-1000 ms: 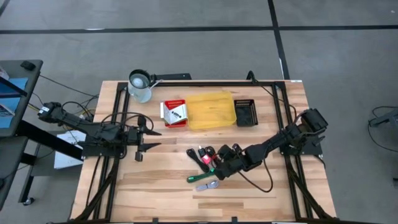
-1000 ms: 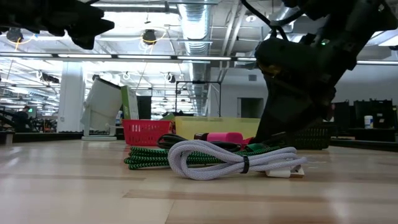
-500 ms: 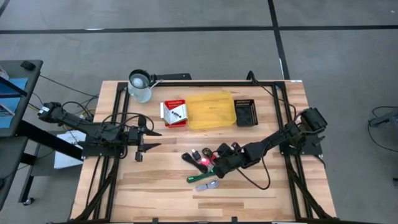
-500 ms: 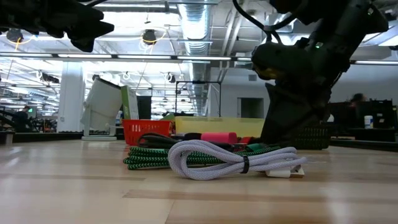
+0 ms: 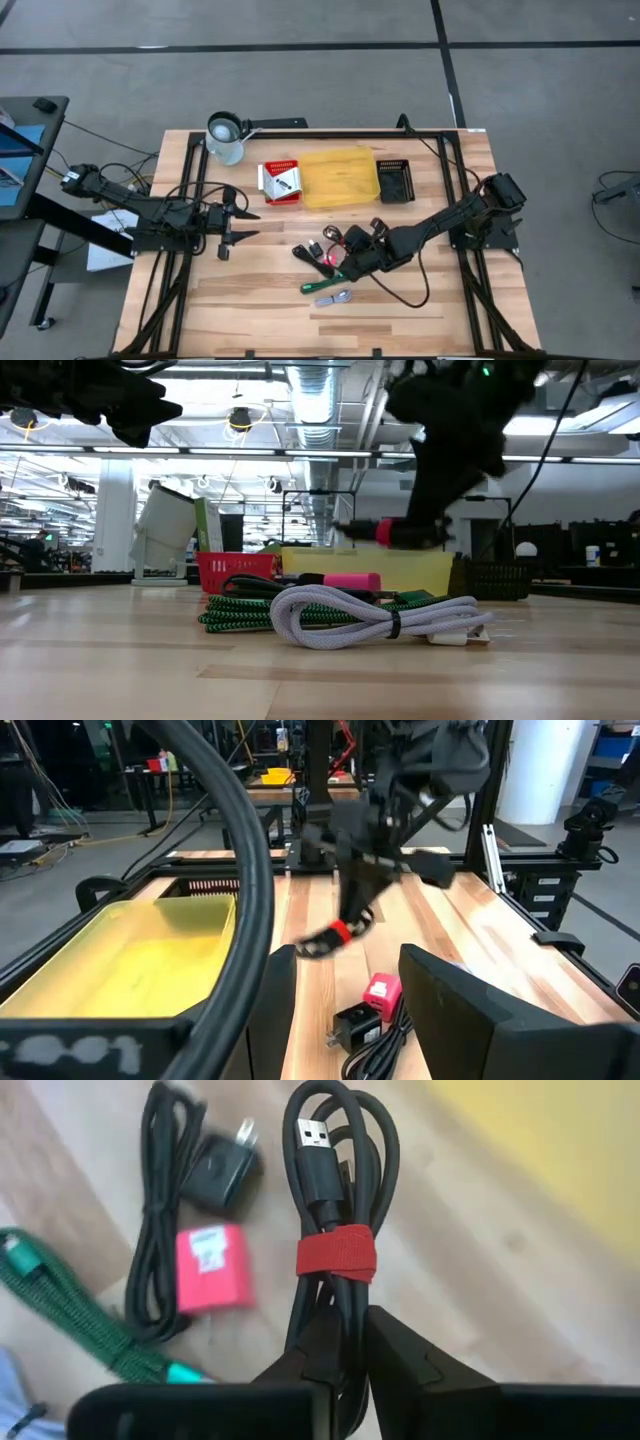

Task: Pick and place items into bin
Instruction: Put the right black charger cable into the yellow bin

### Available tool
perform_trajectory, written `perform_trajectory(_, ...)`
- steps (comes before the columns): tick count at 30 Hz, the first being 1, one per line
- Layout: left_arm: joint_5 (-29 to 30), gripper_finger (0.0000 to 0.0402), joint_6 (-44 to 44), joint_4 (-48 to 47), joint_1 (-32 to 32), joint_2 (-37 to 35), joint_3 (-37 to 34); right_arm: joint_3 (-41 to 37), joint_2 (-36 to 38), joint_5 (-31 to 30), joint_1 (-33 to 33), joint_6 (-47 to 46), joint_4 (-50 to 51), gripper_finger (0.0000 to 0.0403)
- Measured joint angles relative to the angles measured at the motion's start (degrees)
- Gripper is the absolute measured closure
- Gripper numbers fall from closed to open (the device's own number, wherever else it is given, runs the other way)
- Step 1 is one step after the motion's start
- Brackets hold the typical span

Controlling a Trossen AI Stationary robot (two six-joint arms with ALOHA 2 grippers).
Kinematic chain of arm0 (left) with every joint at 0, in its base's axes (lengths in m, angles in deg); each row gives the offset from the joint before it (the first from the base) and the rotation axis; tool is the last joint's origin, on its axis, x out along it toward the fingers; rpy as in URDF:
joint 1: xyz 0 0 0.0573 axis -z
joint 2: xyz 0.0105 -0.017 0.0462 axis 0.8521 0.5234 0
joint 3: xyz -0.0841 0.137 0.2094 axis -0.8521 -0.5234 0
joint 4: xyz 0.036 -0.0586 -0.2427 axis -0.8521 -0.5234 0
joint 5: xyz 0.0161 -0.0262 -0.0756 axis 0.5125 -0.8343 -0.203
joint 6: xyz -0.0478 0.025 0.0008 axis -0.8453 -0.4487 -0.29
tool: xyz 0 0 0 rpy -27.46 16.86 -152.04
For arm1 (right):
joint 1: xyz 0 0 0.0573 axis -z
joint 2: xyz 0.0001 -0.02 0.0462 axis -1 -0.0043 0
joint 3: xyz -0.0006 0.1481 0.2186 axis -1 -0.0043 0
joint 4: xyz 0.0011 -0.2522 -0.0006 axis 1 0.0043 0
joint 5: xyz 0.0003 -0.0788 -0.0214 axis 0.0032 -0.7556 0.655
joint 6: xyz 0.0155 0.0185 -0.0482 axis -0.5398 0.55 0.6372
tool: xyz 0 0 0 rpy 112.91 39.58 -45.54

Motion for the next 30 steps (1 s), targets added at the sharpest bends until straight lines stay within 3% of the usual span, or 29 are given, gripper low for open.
perform_trajectory(7, 0.0, 0.0232, -0.4, 0.0, 0.0, 0.0, 0.0, 12.6, 0.0, -10.0, 3.8, 8.6, 18.2, 0.0382)
perform_trajectory(12, 0.0, 0.0232, -3.1, 0.0, 0.0, 0.0, 0.0, 19.0, 0.0, -12.5, 10.4, 17.2, 25.3, 0.038)
perform_trajectory(21, 0.0, 0.0232, -6.0, 0.1, 0.0, 0.0, 0.0, 20.5, -0.4, -9.2, 24.9, 33.6, 26.0, 0.0372)
perform_trajectory(30, 0.0, 0.0232, -3.1, 0.2, 0.0, 0.0, 0.0, 20.5, -0.5, -8.2, 29.4, 37.5, 22.9, 0.0293)
